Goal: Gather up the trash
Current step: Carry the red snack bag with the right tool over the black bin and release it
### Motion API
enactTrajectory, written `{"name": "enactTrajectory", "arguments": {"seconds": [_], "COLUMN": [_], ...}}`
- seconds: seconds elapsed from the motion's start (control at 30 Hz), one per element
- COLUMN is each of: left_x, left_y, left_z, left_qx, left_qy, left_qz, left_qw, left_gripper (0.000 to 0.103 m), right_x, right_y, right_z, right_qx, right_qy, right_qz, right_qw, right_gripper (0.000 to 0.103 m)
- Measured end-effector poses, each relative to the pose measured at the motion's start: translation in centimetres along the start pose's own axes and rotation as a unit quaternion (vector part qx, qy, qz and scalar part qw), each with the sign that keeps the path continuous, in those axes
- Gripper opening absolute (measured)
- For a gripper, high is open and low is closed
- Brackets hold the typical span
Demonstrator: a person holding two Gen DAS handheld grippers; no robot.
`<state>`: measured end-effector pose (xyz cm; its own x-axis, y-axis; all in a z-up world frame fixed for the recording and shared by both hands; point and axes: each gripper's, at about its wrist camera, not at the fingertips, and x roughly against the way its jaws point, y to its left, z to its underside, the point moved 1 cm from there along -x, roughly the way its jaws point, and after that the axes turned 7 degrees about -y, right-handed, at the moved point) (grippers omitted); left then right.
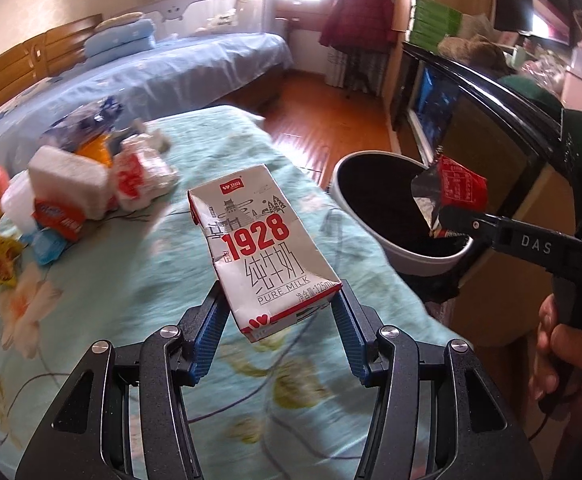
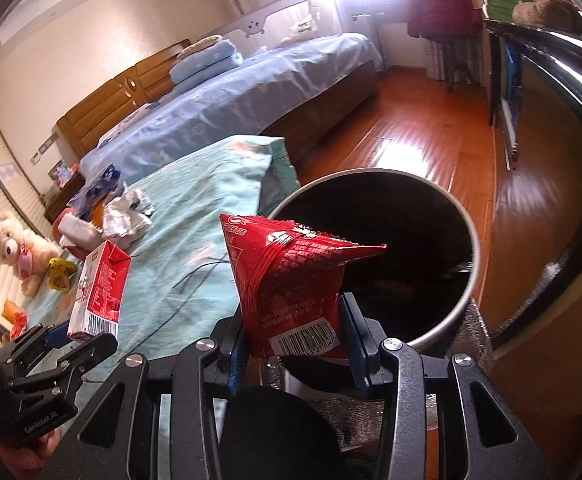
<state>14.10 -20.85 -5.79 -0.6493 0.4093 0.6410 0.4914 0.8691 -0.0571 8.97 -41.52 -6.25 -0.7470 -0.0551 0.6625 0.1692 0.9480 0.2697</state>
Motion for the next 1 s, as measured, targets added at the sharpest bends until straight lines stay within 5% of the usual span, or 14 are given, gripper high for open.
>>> {"name": "enactTrajectory", "arguments": {"seconds": [1.0], "left_x": [-6.7], "left_y": [-7.9], "left_z": [-3.9], "left_qx": [-0.084], "left_qy": [0.050], "left_qz": [0.077], "left_qw": [0.9922], "left_gripper": [0.052], "right_x": [-1.2], "right_y": [-6.2], "right_z": [-1.4], "right_qx": [-0.040], "right_qy": [0.003], "right_qz": [0.044], "right_qw": [0.998], "right_gripper": [0.042]}}
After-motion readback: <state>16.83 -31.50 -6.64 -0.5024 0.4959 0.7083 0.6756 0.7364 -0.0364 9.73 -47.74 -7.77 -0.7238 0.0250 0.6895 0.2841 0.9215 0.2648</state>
